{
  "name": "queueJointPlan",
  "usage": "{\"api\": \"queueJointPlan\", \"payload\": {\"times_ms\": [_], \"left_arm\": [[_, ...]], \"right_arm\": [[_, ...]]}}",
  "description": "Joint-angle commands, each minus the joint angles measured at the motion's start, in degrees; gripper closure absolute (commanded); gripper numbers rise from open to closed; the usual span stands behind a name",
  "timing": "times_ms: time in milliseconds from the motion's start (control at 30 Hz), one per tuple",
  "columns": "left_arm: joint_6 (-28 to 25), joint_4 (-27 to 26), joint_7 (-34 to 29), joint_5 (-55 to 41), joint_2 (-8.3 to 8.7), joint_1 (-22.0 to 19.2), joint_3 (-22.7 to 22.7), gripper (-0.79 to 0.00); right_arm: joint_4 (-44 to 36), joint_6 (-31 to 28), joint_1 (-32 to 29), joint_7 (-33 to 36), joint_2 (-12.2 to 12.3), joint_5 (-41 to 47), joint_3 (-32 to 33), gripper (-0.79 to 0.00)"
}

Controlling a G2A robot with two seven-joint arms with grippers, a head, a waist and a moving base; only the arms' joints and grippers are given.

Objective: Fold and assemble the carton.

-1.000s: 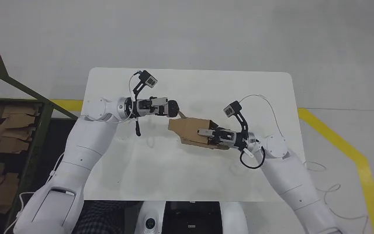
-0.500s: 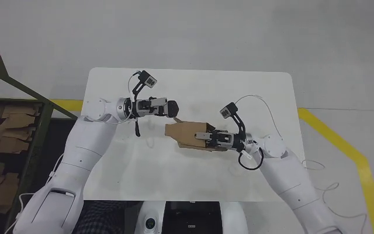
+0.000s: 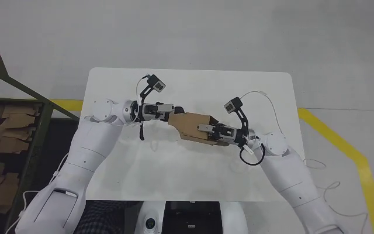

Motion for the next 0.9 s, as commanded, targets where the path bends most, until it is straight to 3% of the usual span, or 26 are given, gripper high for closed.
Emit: {"api": "queueJointPlan", "payload": {"times_ms": [0, 433, 867], "left_arm": [[-0.06, 0.12, 0.05, 0.11, -0.13, -0.32, 0.39, -0.785], [-0.74, 0.65, 0.74, 0.95, 0.07, -0.27, -0.74, -0.785], [-0.02, -3.54, 5.98, 14.92, 1.39, 1.55, -2.28, -0.785]], "right_arm": [[-0.14, 0.03, 0.01, -0.19, -0.05, -0.23, -0.16, 0.0], [0.15, 0.14, -0.21, -0.22, 0.08, 0.41, 0.96, 0.0], [-0.96, 1.42, -0.66, -0.33, 0.63, -0.52, 3.14, 0.0]]}}
